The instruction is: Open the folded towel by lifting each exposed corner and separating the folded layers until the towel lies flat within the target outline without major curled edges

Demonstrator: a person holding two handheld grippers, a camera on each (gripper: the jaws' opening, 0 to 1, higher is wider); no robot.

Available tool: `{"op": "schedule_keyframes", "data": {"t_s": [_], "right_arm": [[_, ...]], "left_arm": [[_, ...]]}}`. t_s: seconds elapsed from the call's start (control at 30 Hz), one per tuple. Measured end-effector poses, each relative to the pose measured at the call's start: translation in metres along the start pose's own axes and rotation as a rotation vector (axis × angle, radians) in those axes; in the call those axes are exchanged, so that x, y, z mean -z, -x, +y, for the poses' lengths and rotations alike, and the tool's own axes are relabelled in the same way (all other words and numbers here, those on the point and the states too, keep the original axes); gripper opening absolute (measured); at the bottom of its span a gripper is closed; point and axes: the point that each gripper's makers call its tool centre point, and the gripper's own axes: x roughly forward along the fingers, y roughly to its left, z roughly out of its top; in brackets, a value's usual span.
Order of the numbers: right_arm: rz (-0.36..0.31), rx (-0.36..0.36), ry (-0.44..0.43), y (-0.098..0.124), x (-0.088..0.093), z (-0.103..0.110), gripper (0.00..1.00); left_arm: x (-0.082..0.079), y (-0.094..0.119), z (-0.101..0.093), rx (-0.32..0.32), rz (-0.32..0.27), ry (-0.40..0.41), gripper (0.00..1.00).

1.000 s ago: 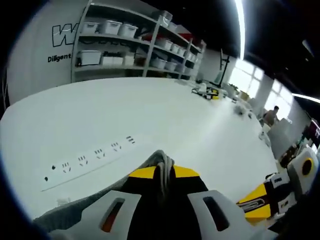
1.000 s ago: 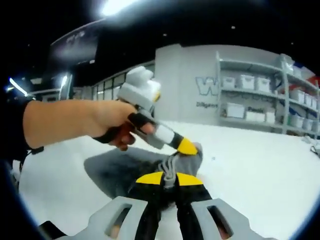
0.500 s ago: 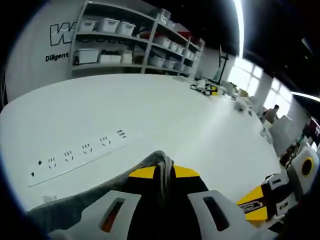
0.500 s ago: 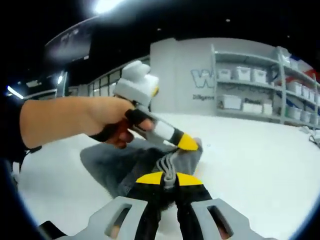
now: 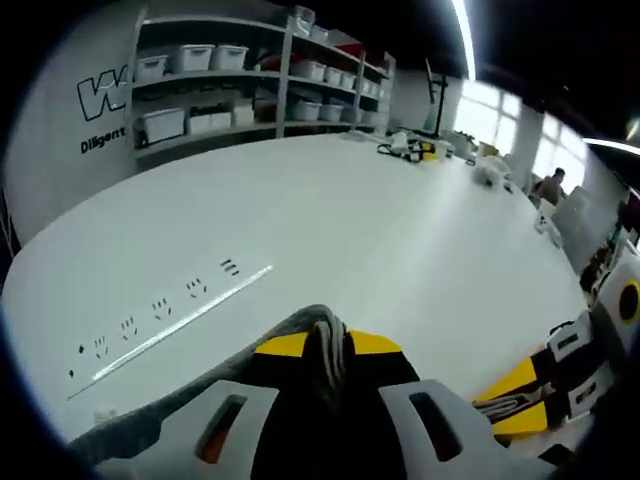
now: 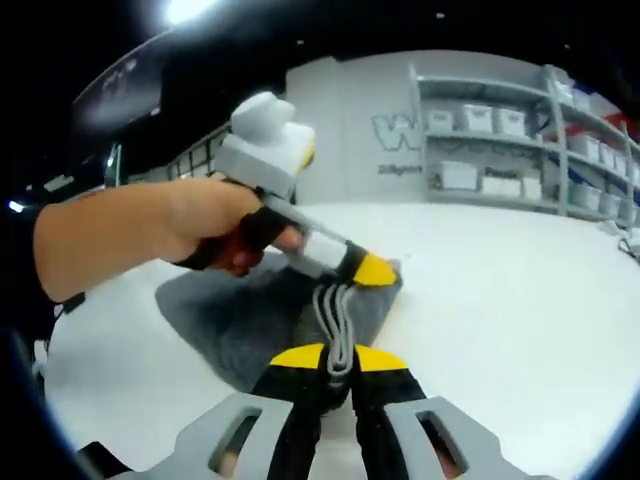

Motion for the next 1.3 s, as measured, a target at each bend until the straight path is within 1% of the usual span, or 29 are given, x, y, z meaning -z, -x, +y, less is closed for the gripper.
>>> {"op": "schedule_keyframes", "data": {"t_s": [0.13,0.17,0.23,0.33,0.4,0.5,0.53,0.6,0.63,0.67,0.7,0.73,0.77,0.83,0.87,0.93,0.97,1.0,1.07,1.1,1.17,1.2,1.23,1.27,1.3], "right_arm": [[0.019,0.005,0.013,0.001,0.003,-0.003,0.05],[0.023,0.008,0.021,0.001,0.004,-0.003,0.06],[0.032,0.012,0.04,0.0,0.005,-0.002,0.06],[0.046,0.024,0.078,0.0,0.008,-0.003,0.06],[0.049,0.028,0.084,0.0,0.008,-0.004,0.06],[0.054,0.031,0.086,0.0,0.009,-0.004,0.06],[0.057,0.034,0.089,0.0,0.01,-0.005,0.06],[0.065,0.042,0.107,-0.001,0.012,-0.005,0.06],[0.065,0.04,0.103,-0.001,0.012,-0.005,0.06],[0.065,0.04,0.1,-0.001,0.012,-0.005,0.06],[0.065,0.038,0.1,-0.001,0.012,-0.005,0.06],[0.065,0.038,0.099,-0.001,0.012,-0.005,0.06],[0.065,0.038,0.099,0.0,0.011,-0.005,0.06],[0.06,0.038,0.119,0.0,0.011,-0.003,0.06],[0.059,0.038,0.128,0.0,0.011,-0.003,0.06],[0.058,0.039,0.138,-0.001,0.01,-0.003,0.06],[0.057,0.037,0.137,-0.001,0.009,-0.003,0.07],[0.056,0.035,0.136,-0.002,0.008,-0.003,0.07],[0.049,0.029,0.153,-0.002,0.006,-0.004,0.09],[0.041,0.028,0.196,-0.002,0.005,-0.005,0.13],[0.001,0.053,0.252,-0.001,-0.003,-0.01,0.24],[-0.023,0.057,0.252,-0.001,-0.008,-0.011,0.34],[-0.048,0.062,0.232,0.0,-0.013,-0.012,0.44],[-0.086,0.064,0.201,0.0,-0.021,-0.014,0.6],[-0.142,0.054,0.191,0.0,-0.031,-0.012,0.86]], "left_arm": [[-0.001,-0.003,0.0,-0.007,0.002,-0.021,0.14],[0.002,-0.001,-0.004,-0.01,0.002,-0.028,0.15],[0.002,0.0,-0.005,-0.015,0.005,-0.041,0.15],[0.003,0.0,-0.007,-0.02,0.001,-0.061,0.18],[0.002,-0.001,-0.01,-0.019,-0.005,-0.094,0.21],[0.004,-0.002,-0.011,-0.023,-0.006,-0.119,0.27],[0.003,-0.002,-0.012,-0.022,-0.013,-0.13,0.31],[0.003,-0.002,-0.017,-0.005,-0.019,-0.141,0.44],[0.007,-0.002,-0.025,0.034,-0.005,-0.154,0.48],[0.007,-0.001,-0.026,0.031,-0.012,-0.172,0.52],[0.005,0.0,-0.024,0.023,-0.014,-0.191,0.53],[0.003,0.003,-0.025,0.023,-0.018,-0.194,0.55],[-0.001,0.005,-0.024,0.028,-0.028,-0.188,0.6],[-0.007,0.009,-0.025,0.038,-0.051,-0.166,0.74],[-0.011,0.013,-0.025,0.046,-0.066,-0.152,0.81],[-0.017,0.023,-0.022,0.046,-0.087,-0.149,0.88],[-0.023,0.03,-0.021,0.045,-0.117,-0.155,0.93],[-0.026,0.037,-0.018,0.04,-0.135,-0.155,0.98],[-0.029,0.051,-0.008,0.013,-0.154,-0.133,1.0],[-0.03,0.059,-0.003,0.001,-0.161,-0.123,1.0],[-0.033,0.072,0.006,0.007,-0.183,-0.121,1.0],[-0.034,0.079,0.013,-0.004,-0.198,-0.106,1.0],[-0.035,0.084,0.017,-0.014,-0.21,-0.101,1.0],[-0.036,0.091,0.022,-0.021,-0.23,-0.105,1.0],[-0.033,0.099,0.027,-0.029,-0.239,-0.107,1.0]]}}
